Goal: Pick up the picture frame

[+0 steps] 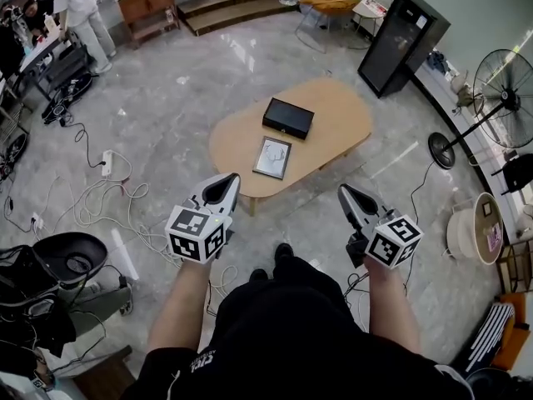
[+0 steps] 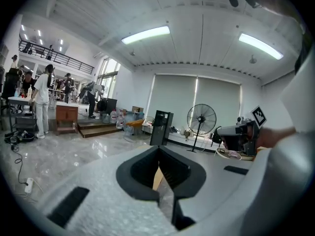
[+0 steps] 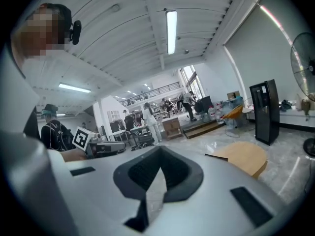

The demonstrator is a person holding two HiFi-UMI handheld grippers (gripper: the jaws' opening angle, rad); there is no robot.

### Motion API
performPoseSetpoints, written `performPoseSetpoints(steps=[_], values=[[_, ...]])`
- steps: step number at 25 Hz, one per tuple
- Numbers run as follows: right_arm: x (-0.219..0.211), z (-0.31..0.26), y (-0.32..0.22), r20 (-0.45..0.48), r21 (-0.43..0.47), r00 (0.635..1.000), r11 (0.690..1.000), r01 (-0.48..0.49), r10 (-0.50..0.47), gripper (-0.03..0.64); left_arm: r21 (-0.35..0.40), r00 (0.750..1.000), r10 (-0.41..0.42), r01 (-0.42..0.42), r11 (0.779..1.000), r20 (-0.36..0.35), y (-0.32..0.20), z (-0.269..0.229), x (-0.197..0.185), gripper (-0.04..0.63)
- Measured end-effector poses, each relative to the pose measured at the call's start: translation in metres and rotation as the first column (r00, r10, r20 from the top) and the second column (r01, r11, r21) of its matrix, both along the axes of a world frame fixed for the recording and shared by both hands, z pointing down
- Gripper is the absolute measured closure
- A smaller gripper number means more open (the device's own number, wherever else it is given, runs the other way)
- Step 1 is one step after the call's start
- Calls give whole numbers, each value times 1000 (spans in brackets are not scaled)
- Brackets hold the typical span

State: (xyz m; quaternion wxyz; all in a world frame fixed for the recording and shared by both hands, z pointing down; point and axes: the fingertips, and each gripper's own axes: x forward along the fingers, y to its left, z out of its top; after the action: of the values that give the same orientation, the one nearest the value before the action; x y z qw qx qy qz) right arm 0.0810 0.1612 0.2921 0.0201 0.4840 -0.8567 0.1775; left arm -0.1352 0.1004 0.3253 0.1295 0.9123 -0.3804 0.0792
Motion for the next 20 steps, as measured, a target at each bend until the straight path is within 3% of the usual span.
performPoseSetpoints(steps=[5, 14, 20], values=[[20, 13, -43, 25, -19, 1000, 1000, 17, -17, 611, -12, 1000, -12, 12, 1000, 14, -38, 5, 18, 584], [38, 27, -170, 59, -28, 990, 991, 127, -125, 611, -57, 995, -71, 75, 996, 65, -148, 16, 50, 584], [57, 54, -238, 105, -93, 981, 980, 175, -166, 611, -94, 991, -78, 88, 992, 109, -212, 24, 81, 584]])
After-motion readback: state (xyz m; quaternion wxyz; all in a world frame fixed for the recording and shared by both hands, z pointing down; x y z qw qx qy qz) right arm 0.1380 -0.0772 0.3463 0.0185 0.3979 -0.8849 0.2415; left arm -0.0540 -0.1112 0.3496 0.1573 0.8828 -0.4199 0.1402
